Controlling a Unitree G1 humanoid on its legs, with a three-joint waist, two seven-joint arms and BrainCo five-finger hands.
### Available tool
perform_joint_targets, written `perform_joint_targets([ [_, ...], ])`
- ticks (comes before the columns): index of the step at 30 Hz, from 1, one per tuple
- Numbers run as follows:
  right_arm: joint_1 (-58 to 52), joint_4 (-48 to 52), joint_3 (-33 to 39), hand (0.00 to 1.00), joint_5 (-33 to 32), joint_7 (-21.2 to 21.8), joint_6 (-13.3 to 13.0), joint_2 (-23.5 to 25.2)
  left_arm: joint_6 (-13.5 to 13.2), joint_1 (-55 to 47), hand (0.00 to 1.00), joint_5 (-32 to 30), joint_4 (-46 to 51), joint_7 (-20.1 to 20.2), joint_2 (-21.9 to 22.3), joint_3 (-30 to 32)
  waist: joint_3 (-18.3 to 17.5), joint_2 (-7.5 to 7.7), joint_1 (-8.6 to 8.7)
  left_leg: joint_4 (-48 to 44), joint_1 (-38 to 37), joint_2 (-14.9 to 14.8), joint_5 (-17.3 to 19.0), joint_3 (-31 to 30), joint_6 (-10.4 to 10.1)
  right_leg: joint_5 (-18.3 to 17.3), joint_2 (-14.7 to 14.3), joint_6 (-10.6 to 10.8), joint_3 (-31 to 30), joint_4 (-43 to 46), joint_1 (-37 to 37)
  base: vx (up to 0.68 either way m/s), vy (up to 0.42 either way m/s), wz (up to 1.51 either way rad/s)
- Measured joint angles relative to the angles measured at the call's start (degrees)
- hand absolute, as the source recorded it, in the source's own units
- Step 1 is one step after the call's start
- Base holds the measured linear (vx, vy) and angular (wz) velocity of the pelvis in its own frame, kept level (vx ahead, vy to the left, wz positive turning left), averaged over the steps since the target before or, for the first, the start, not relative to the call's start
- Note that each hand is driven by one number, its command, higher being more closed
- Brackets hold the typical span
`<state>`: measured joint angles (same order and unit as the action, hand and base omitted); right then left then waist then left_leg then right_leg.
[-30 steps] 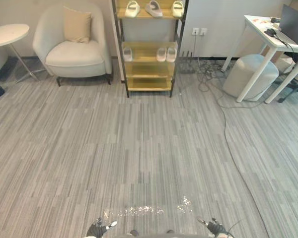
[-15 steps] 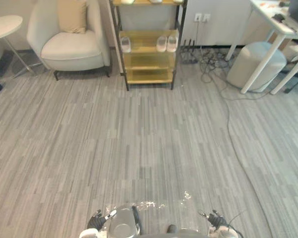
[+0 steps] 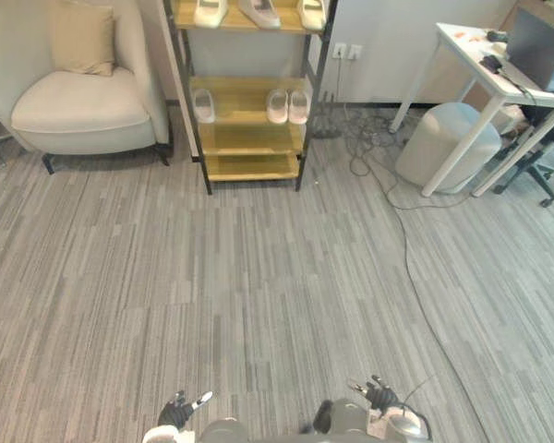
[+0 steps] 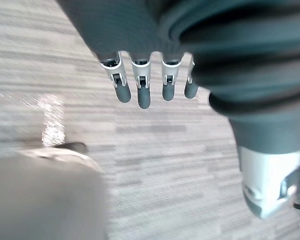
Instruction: Organize the slippers on the shoe rack
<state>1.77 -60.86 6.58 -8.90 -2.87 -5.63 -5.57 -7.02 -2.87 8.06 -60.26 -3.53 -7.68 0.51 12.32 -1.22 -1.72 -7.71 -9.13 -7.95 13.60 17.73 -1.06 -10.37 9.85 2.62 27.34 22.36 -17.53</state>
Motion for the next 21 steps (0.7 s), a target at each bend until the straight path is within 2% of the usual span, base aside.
perform_joint_targets([
  [1, 0.1, 0.2, 0.0, 0.00, 0.0, 0.0, 0.0, 0.2, -0.1, 0.7, 0.00, 0.0, 0.0, 0.0, 0.7, -0.1, 0.1, 0.69, 0.34, 1.3, -1.5, 0.2, -0.3, -0.6, -0.5, 5.9, -0.7, 0.7, -2.4, -9.3, -0.5, 0.47, -0.218, 0.41],
  [2, -0.1, 0.1, 0.0, 0.00, 0.0, 0.0, 0.0, 0.7, -0.2, 0.8, 0.00, -0.1, 0.0, 0.1, 0.5, 0.1, 0.5, 1.84, 0.45, 1.7, -3.3, 0.8, 0.3, -1.1, -2.4, 10.4, -0.7, 1.5, -6.6, -13.7, -0.3, 0.48, -0.257, 0.47],
  [3, -0.7, 0.1, 0.0, 0.00, -0.1, 0.1, 0.0, 1.1, -0.2, 0.4, 0.00, -0.1, -0.1, 0.2, 0.7, 0.3, 0.2, 2.89, 0.69, 1.3, -5.2, 1.0, 1.6, -1.8, -4.4, 12.6, -0.7, 0.9, -9.2, -14.5, 0.2, 0.53, -0.331, 0.50],
  [4, -0.4, 0.3, 0.2, 0.00, -0.2, 0.2, -0.1, 0.9, -0.2, 0.4, 0.00, -0.1, -0.4, 0.1, 1.6, 0.7, 0.2, 2.44, 1.47, 0.3, -6.6, -0.4, 3.4, -3.4, -6.1, 17.5, -1.5, -2.1, -10.5, -11.1, 0.2, 0.55, -0.343, 0.40],
  [5, 0.3, 0.4, 0.1, 0.00, 0.0, 0.2, -0.2, 0.4, -0.2, 0.8, 0.00, -0.1, -1.3, 0.3, 3.1, 0.6, -0.1, -0.08, 1.59, -2.7, -6.0, -3.5, 3.5, -4.5, -6.3, 13.3, -3.1, -2.7, -9.0, -7.6, 0.0, 0.66, -0.391, 0.37],
  [6, 0.2, 0.4, 0.3, 0.00, 0.1, 0.3, -0.3, 0.0, -0.3, 0.8, 0.00, -0.2, -1.4, 0.3, 3.9, 0.6, -0.3, -1.41, 1.59, -9.3, -2.7, -5.7, 3.4, -6.3, -6.3, 10.9, -4.3, -3.3, -7.7, -6.8, 0.5, 0.53, -0.296, 0.28],
  [7, 0.1, 0.3, 0.7, 0.00, 0.0, 0.4, -0.3, -0.6, -0.4, 1.0, 0.00, -0.2, -1.3, 0.3, 4.3, 0.7, 0.0, -2.49, 1.60, -16.7, 0.5, -7.8, 2.4, -8.1, -7.7, 9.9, -5.3, -3.5, -6.5, -6.9, 1.9, 0.54, -0.280, 0.36],
  [8, 0.0, -0.3, 1.4, 0.00, -0.1, 0.3, -0.3, -1.2, -0.5, 1.3, 0.00, -0.1, -1.2, 0.3, 4.7, 0.9, 0.3, -3.54, 1.54, -27.2, 4.8, -10.2, -0.6, -10.3, -8.6, 8.4, -6.6, -4.0, -5.8, -8.1, 4.6, 0.53, -0.222, 0.26],
  [9, 0.0, -0.9, 1.3, 0.00, -0.1, 0.1, -0.1, -1.6, -0.7, 1.4, 0.00, -0.1, -1.0, 0.3, 4.7, 0.9, 0.6, -3.45, 1.22, -35.2, 7.9, -11.3, -1.6, -10.7, -9.0, 7.0, -7.6, -4.6, -5.6, -9.2, 7.4, 0.51, -0.192, 0.19],
  [10, -0.6, -1.0, 1.3, 0.00, -0.2, 0.0, -0.1, -1.5, -1.1, 1.4, 0.00, -0.1, -0.9, 0.4, 4.6, 1.1, 0.9, -3.58, 1.18, -42.7, 10.2, -12.6, -1.0, -9.4, -8.9, 6.3, -8.3, -5.0, -5.5, -11.0, 11.2, 0.46, -0.131, 0.08],
  [11, -1.0, -1.1, 1.3, 0.00, -0.2, 0.0, -0.1, -1.3, -1.2, 1.4, 0.00, -0.1, -0.5, 0.4, 4.6, 1.4, 1.1, -3.30, 1.12, -46.7, 11.7, -13.2, -0.6, -7.5, -8.4, 5.9, -8.7, -5.1, -5.5, -12.4, 14.0, 0.42, -0.093, 0.05],
  [12, -1.3, -1.3, 1.3, 0.00, -0.3, -0.1, 0.0, -1.1, -1.3, 1.4, 0.00, 0.0, 0.0, 0.4, 4.5, 2.2, 1.3, -3.02, 0.90, -49.6, 14.3, -13.5, 0.3, -4.4, -6.9, 5.5, -9.0, -5.0, -5.5, -14.6, 17.6, 0.41, -0.073, 0.03],
  [14, -1.3, -1.3, 1.3, 0.00, -0.3, -0.1, 0.2, -0.8, -1.5, 1.5, 0.00, 0.1, 0.8, 0.4, 4.4, 2.6, 1.3, -2.83, 0.37, -46.8, 20.1, -13.1, 2.2, -0.4, -5.3, 4.9, -8.8, -4.2, -5.5, -17.1, 20.8, 0.41, -0.001, -0.05],
  [15, -0.9, -1.4, 1.6, 0.00, -0.3, -0.3, 0.4, -0.3, -1.5, 2.1, 0.00, 0.1, 1.8, 0.4, 4.3, 2.8, 1.6, -2.17, -0.73, -37.3, 24.0, -10.1, 2.6, 0.6, -5.2, 4.3, -7.4, -3.3, -5.7, -18.1, 22.0, 0.43, 0.072, -0.05],
  [16, -0.7, -1.5, 1.9, 0.00, -0.3, -0.4, 0.5, 0.0, -1.5, 2.3, 0.00, 0.1, 2.2, 0.4, 4.0, 2.8, 1.9, -1.70, -0.85, -32.8, 24.9, -8.3, 2.2, 0.4, -5.0, 4.0, -6.5, -2.7, -5.6, -18.2, 22.5, 0.36, 0.115, 0.03],
  [17, -0.5, -1.6, 2.3, 0.00, -0.3, -0.5, 0.5, 0.5, -1.7, 2.3, 0.00, 0.1, 2.8, 0.4, 3.8, 2.9, 2.4, -0.87, -0.94, -23.5, 25.5, -5.3, 0.3, 0.3, -4.6, 3.3, -5.1, -1.6, -5.2, -18.6, 23.4, 0.28, 0.141, 0.15],
  [18, -0.6, -1.7, 2.2, 0.00, -0.3, -0.6, 0.5, 0.8, -1.8, 2.2, 0.00, 0.3, 3.1, 0.3, 3.8, 2.9, 2.3, -0.40, -1.32, -10.7, 25.3, -2.2, -5.0, -0.8, -5.0, 2.6, -4.0, -0.4, -5.1, -19.0, 24.3, 0.38, 0.194, -0.07],
  [19, -0.9, -1.8, 1.8, 0.00, -0.2, -0.6, 0.5, 0.4, -2.0, 1.7, 0.00, 0.7, 3.3, 0.2, 4.0, 2.9, 1.5, -0.35, -2.39, -4.2, 24.3, -0.4, -12.9, -2.2, -5.5, 1.8, -4.1, 1.5, -6.2, -20.1, 25.4, 0.40, 0.187, -0.18],
  [20, -0.8, -1.9, 1.6, 0.00, -0.2, -0.7, 0.5, 0.6, -2.1, 1.5, 0.00, 1.1, 3.1, 0.3, 4.0, 3.0, 1.2, -0.41, -2.70, -4.2, 24.1, 0.0, -16.4, -2.9, -2.1, 1.7, -4.2, 3.1, -6.7, -20.7, 26.8, 0.48, 0.175, -0.06],
  [21, -0.3, -2.6, 1.4, 0.00, -0.1, -0.7, 0.4, 2.3, -2.1, 2.1, 0.00, 1.0, 2.8, 0.3, 2.9, 3.0, 0.6, 2.25, -2.40, -5.6, 24.0, 2.0, -14.9, -2.6, -0.2, 1.8, -2.0, 3.9, -6.2, -21.6, 28.3, 0.53, 0.141, 0.24],
])
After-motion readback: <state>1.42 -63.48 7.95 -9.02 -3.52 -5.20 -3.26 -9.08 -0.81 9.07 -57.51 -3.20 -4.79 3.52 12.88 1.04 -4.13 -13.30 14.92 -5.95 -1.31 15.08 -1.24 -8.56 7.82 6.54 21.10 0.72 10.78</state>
